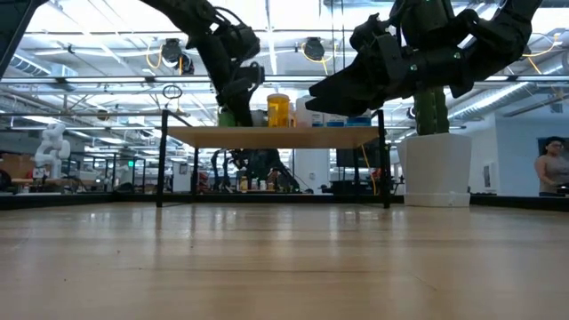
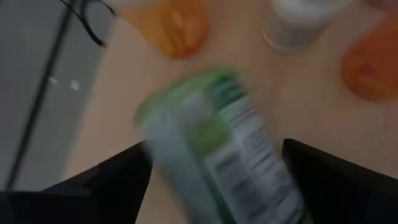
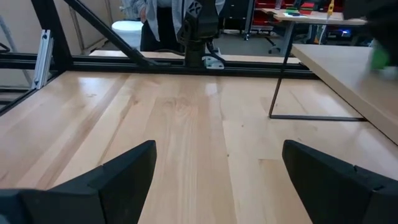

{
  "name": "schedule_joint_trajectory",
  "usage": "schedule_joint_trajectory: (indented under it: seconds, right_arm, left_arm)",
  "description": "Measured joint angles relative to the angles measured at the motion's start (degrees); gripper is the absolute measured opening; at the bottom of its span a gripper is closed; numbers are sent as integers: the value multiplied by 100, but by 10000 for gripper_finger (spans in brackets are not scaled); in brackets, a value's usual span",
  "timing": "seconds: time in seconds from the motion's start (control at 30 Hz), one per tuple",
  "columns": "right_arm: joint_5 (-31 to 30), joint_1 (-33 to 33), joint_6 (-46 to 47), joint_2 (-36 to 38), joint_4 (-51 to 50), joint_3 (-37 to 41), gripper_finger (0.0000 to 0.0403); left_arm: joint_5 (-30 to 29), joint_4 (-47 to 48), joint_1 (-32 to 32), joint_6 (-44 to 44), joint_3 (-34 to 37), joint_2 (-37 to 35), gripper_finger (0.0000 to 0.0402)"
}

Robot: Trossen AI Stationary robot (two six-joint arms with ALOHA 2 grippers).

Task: Pick and place medicine bottles onto shelf by color
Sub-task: Put the green pill bottle on the shelf

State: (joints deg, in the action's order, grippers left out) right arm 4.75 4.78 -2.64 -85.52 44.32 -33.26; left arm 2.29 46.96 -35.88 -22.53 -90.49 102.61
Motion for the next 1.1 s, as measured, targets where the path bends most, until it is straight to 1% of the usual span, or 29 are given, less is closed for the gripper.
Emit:
schedule_joint_trajectory:
  seconds: [0.13, 0.4, 0.53, 0.6, 0.67, 0.77, 0.87, 0.9, 0.97, 1.1]
  right_arm:
    - [0, 0, -33, 0, -1, 2, 345]
    - [0, 0, -85, 0, -2, 2, 345]
    - [0, 0, -106, 0, 0, 2, 345]
    - [0, 0, -106, 0, 1, 2, 345]
    - [10, -7, -106, 0, 2, 2, 345]
    - [128, -60, -156, 0, 58, 2, 345]
    - [71, -245, -597, 0, 129, 2, 345]
    - [-66, -343, -819, 0, 133, 2, 345]
    - [-533, -604, -1357, 0, 205, 7, 345]
    - [-1847, -1212, -2680, 0, 645, 4, 345]
  left_arm:
    - [-66, -30, 2, -57, -34, -39, 337]
    - [-116, 10, 2, -17, -25, -24, 246]
    - [-587, 264, 61, 118, -79, -24, 216]
    - [-926, 597, 134, 221, -161, -26, 214]
    - [-1106, 1029, 244, 346, -262, -71, 220]
    - [-1210, 1631, 514, 706, -288, -264, 233]
    - [-1056, 2135, 941, 1366, -292, -494, 232]
    - [-991, 2306, 1116, 1643, -294, -570, 229]
    - [-869, 2523, 1520, 2173, -296, -663, 223]
    - [-785, 2563, 2447, 3077, -296, -676, 223]
